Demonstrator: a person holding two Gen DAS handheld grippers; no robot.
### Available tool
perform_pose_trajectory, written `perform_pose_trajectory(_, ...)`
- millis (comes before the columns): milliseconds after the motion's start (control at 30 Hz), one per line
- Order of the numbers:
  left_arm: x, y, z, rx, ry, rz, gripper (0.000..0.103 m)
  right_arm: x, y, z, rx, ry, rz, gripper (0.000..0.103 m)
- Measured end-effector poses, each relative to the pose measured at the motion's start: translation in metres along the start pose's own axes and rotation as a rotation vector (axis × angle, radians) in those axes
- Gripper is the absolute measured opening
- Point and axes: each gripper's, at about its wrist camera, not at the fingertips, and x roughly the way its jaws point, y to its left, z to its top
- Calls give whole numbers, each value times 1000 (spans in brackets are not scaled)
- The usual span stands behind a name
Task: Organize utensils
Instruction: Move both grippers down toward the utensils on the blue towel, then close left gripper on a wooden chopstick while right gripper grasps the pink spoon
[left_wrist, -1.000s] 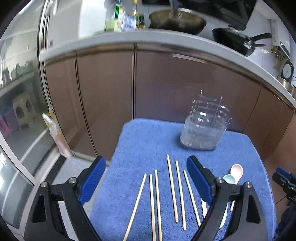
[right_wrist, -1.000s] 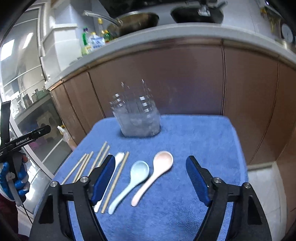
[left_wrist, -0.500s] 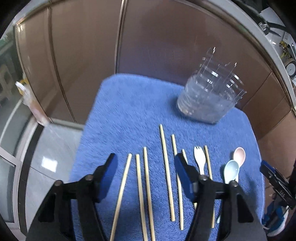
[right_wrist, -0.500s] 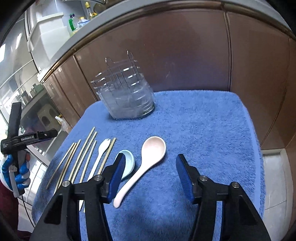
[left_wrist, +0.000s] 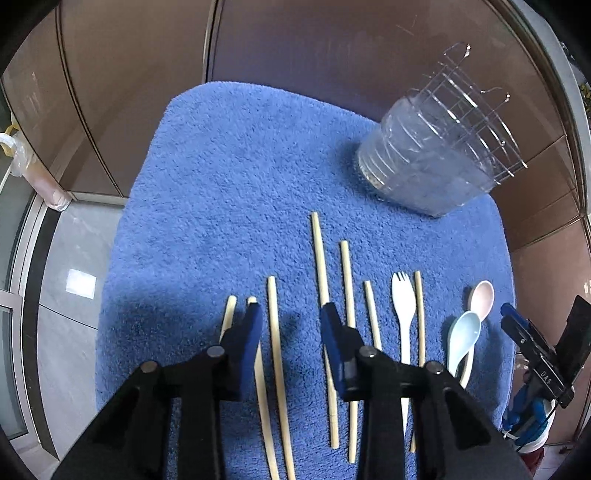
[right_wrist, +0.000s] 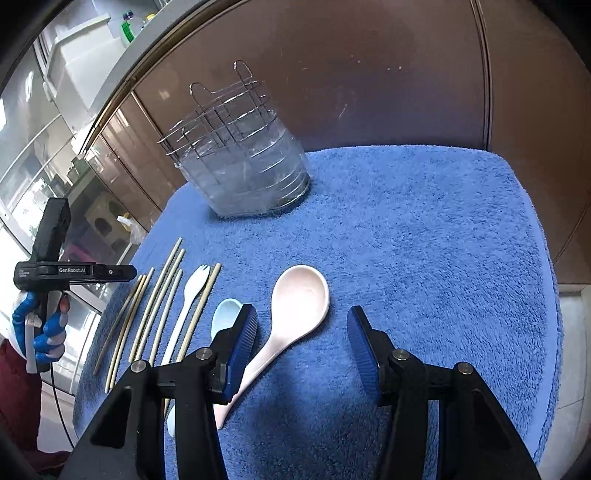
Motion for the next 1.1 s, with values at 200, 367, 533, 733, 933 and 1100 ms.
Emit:
perform_pose_trajectory(200, 15, -2, 5, -1, 42, 24, 20, 1, -2, 0, -8, 9, 8, 51)
perform_pose_trajectory(367, 25, -2, 7, -4, 67, 43, 17, 4, -5, 3, -5, 20, 16, 49)
perform_pose_trajectory(533, 30, -5, 8, -3, 81, 58, 16, 14, -13, 8, 1, 47, 34, 41)
perform_pose_trajectory(733, 31, -6, 11, -31, 89, 65, 12, 34, -20, 17, 7, 97, 48, 34)
perform_pose_trajectory(933, 31, 3, 13, -68, 89, 58, 5, 51, -19, 27, -29, 154, 58, 29)
perform_pose_trajectory(1100, 23, 3, 5, -77, 56, 35, 5, 53, -5, 33, -121, 184, 25, 9)
